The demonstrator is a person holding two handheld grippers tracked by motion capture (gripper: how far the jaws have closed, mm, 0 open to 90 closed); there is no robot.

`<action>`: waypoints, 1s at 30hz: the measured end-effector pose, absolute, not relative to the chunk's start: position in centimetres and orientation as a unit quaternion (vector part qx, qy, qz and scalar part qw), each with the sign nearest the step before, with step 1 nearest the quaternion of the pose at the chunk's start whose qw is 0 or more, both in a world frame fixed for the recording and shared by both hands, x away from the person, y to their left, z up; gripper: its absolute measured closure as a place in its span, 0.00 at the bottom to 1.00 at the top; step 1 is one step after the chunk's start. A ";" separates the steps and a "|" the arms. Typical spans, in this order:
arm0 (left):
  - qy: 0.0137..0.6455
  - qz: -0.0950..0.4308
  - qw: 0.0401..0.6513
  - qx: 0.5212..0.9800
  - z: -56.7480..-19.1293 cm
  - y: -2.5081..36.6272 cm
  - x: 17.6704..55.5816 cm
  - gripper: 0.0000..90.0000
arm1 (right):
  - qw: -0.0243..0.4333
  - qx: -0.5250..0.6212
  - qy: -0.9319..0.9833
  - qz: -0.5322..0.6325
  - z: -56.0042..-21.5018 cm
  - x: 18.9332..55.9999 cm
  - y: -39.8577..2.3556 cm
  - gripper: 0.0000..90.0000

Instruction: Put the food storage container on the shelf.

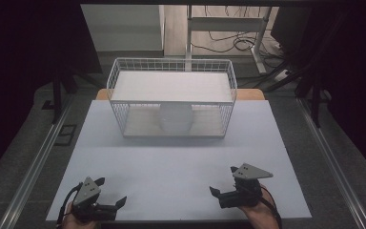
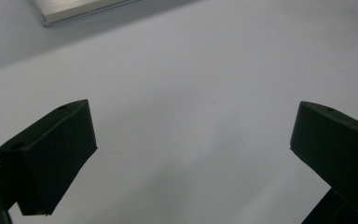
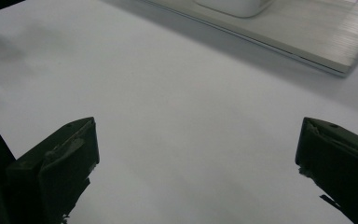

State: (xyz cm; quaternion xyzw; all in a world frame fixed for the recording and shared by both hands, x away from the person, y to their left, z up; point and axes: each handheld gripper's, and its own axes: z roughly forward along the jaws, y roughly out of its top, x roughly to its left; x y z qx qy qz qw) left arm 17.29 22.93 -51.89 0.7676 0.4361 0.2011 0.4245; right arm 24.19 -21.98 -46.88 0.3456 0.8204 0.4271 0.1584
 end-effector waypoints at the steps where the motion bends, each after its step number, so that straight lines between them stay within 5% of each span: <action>1: 0.437 0.203 0.425 0.767 -51.9 23.0 17.2 0.00 | 0.161 0.348 0.820 0.426 -46.9 24.0 -22.2 0.00; 30: 0.460 0.223 0.420 0.750 -52.5 25.0 15.6 0.00 | 0.192 0.417 0.806 0.373 -49.9 20.5 -28.4 0.00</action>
